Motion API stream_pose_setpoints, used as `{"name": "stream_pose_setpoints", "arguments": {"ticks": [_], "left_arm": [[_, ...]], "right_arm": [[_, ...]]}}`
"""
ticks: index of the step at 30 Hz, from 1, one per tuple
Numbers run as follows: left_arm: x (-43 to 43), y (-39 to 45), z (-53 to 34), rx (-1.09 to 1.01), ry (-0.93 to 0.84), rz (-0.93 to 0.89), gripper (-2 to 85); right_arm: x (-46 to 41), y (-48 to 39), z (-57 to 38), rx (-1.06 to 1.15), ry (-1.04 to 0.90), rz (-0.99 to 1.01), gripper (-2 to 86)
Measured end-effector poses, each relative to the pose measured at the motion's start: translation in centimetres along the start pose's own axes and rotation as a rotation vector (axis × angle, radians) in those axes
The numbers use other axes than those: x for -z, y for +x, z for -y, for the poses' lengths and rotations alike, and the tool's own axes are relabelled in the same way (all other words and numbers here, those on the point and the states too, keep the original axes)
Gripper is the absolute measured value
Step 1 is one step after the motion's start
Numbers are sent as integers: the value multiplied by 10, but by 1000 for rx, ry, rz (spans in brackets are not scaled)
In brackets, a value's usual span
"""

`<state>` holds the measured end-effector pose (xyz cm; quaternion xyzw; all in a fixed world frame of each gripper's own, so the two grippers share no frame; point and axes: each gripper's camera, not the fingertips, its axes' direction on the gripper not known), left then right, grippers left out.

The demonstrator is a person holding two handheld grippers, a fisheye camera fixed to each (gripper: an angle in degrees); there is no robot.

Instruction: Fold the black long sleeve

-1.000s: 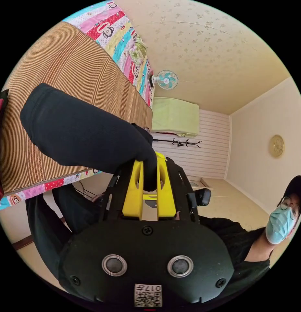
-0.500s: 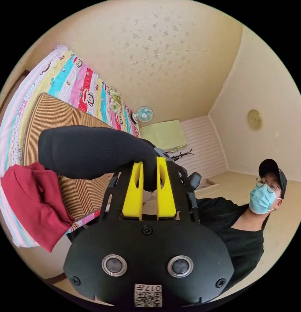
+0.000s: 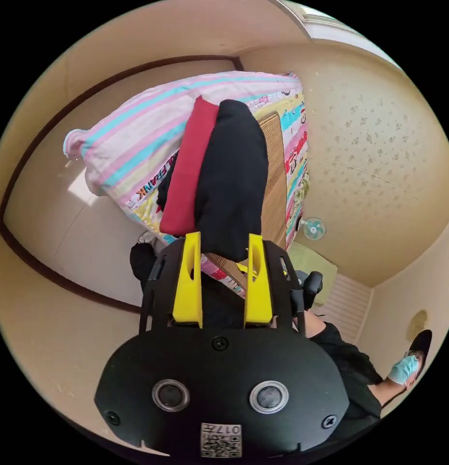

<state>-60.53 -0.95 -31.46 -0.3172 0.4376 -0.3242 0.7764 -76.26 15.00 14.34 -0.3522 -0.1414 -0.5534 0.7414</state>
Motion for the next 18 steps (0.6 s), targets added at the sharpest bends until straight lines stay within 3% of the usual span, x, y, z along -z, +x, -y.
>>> {"name": "stream_pose_setpoints", "arguments": {"ticks": [3, 6, 10, 12, 14, 17, 18], "left_arm": [[-14, 10, -38, -35, 130, 100, 127], [-25, 58, -70, -141, 317, 220, 117], [-73, 163, -99, -468, 436, 444, 100], [-132, 251, -132, -784, 505, 696, 94], [-178, 304, -171, -1022, 623, 780, 75], [-237, 353, -232, -1152, 845, 619, 23], [-260, 368, -249, -1251, 772, 511, 14]], "right_arm": [[22, 60, -34, -153, 89, 336, 106], [52, 121, -91, -285, 232, 449, 102], [85, 185, -182, -487, 323, 302, 92], [102, 217, -262, -628, 403, 157, 69], [107, 236, -326, -756, 440, 66, 51], [95, 267, -442, -1037, 432, 20, 38], [86, 275, -491, -1151, 447, 32, 36]]}}
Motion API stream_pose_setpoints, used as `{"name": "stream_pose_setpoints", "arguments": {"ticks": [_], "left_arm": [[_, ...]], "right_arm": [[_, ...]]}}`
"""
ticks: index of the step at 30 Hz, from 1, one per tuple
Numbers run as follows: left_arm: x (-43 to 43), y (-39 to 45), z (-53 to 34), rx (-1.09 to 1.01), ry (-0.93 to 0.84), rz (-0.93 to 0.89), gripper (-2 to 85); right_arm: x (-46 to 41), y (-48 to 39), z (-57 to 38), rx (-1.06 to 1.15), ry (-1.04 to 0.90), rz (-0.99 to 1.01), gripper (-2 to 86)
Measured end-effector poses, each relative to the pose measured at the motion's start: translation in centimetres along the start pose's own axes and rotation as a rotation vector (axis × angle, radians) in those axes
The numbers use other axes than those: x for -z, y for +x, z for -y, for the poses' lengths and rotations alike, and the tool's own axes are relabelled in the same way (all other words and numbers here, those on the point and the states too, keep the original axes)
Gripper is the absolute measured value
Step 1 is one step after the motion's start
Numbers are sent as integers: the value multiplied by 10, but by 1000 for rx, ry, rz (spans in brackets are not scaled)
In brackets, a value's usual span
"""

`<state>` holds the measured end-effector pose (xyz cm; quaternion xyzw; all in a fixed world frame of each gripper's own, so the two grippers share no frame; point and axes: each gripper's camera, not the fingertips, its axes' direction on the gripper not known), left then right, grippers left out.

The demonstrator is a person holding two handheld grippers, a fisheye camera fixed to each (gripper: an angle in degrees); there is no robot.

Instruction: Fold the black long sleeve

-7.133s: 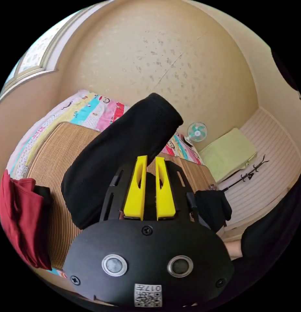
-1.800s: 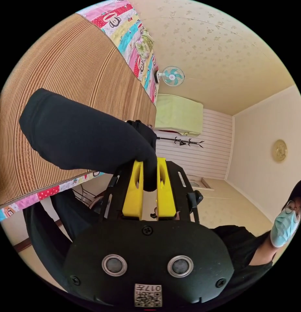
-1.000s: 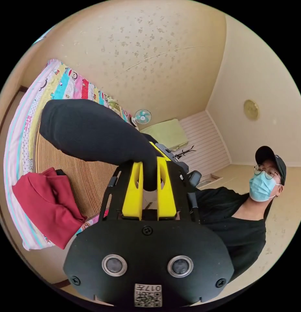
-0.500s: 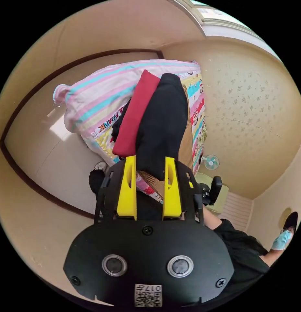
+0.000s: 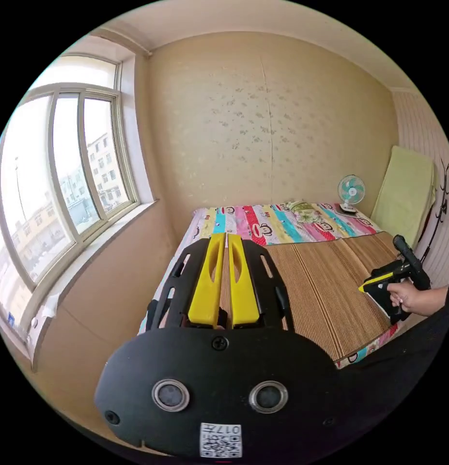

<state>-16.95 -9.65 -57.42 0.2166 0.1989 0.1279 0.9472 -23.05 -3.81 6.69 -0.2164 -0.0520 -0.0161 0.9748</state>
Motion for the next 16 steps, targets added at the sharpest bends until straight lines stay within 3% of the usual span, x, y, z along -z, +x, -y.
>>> {"name": "stream_pose_setpoints", "arguments": {"ticks": [2, 4, 9, 11, 16], "left_arm": [[-9, 39, 11, -31, -6, -191, 7], [-22, 60, 17, 81, -18, -348, 5], [-122, 76, 0, 606, -184, -1172, 35], [-145, 91, -6, 617, -220, -1308, 43], [-149, 137, 8, 449, -285, -1255, 44]], "right_arm": [[11, 72, -26, -184, 35, -3, 35], [16, 142, -59, -391, 54, 11, 39], [22, 309, -166, -959, 151, 150, 67], [30, 347, -188, -1068, 219, 182, 74], [63, 429, -178, -1026, 338, 137, 90]]}}
